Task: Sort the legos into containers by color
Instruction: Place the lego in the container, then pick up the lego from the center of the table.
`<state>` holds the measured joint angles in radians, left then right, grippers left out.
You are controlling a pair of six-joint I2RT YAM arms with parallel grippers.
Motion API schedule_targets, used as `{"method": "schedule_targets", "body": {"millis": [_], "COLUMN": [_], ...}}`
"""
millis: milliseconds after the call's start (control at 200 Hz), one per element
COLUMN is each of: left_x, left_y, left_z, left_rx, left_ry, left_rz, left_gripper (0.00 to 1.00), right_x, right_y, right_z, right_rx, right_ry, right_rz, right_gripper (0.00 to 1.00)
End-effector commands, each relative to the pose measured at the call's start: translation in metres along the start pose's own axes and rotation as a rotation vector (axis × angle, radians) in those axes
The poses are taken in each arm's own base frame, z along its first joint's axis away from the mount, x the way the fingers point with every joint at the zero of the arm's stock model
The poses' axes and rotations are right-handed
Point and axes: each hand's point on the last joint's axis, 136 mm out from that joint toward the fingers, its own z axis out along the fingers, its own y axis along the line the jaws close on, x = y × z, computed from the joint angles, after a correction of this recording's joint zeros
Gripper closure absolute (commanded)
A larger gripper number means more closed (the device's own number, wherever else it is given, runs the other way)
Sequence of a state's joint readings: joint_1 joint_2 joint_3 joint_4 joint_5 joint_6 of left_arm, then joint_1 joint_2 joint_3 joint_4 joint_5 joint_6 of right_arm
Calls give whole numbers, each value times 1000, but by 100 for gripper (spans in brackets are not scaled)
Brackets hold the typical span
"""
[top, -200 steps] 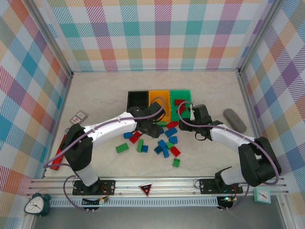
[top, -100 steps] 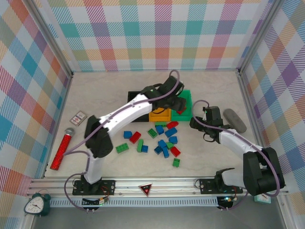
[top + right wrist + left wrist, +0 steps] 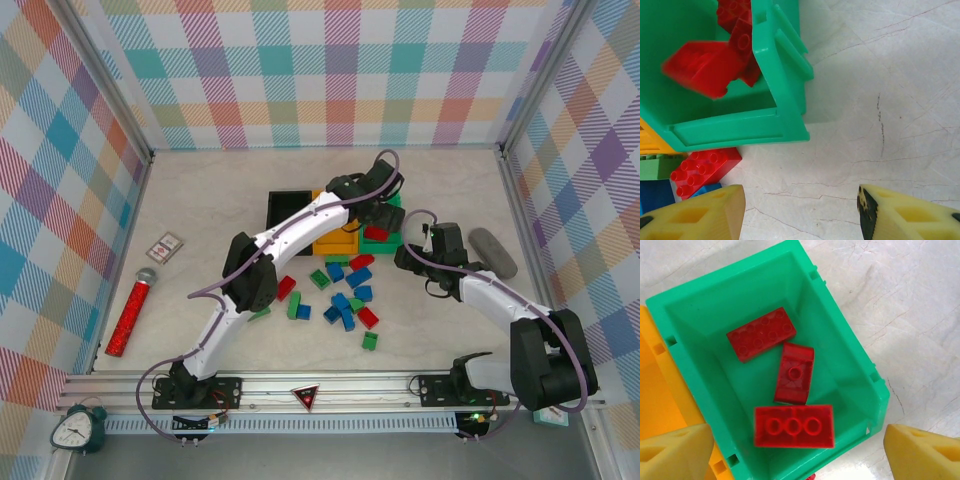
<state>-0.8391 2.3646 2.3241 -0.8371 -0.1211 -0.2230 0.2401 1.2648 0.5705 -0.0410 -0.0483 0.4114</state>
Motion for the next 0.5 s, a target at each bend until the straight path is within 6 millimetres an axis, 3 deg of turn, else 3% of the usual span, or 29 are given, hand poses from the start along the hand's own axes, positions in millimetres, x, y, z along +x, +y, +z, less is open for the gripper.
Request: {"method": "schedule_targets", "body": {"millis": [0, 135, 220, 410, 495], "left_x": [-8, 13, 37, 87, 109], "left_y": [-3, -13, -17, -7, 8], "left_z": [-45, -68, -78, -91, -92], "left_rx": [28, 68, 93, 143, 101], "left_ry": [-48, -66, -60, -43, -17], "left_rz": [-6, 7, 22, -38, -59], "left_gripper": [11, 12, 13, 15, 15], "right_x": [-2, -2, -2, 0, 2], "right_y": [7, 9, 10, 14, 15], "right_z": [0, 1, 1, 4, 6], "right_rx": [-45, -58, -60, -86, -92], "right_ry": [-10, -5, -3, 9, 18], "right_rz": [5, 8, 7, 7, 9], "right_gripper": [38, 38, 38, 38, 38]}}
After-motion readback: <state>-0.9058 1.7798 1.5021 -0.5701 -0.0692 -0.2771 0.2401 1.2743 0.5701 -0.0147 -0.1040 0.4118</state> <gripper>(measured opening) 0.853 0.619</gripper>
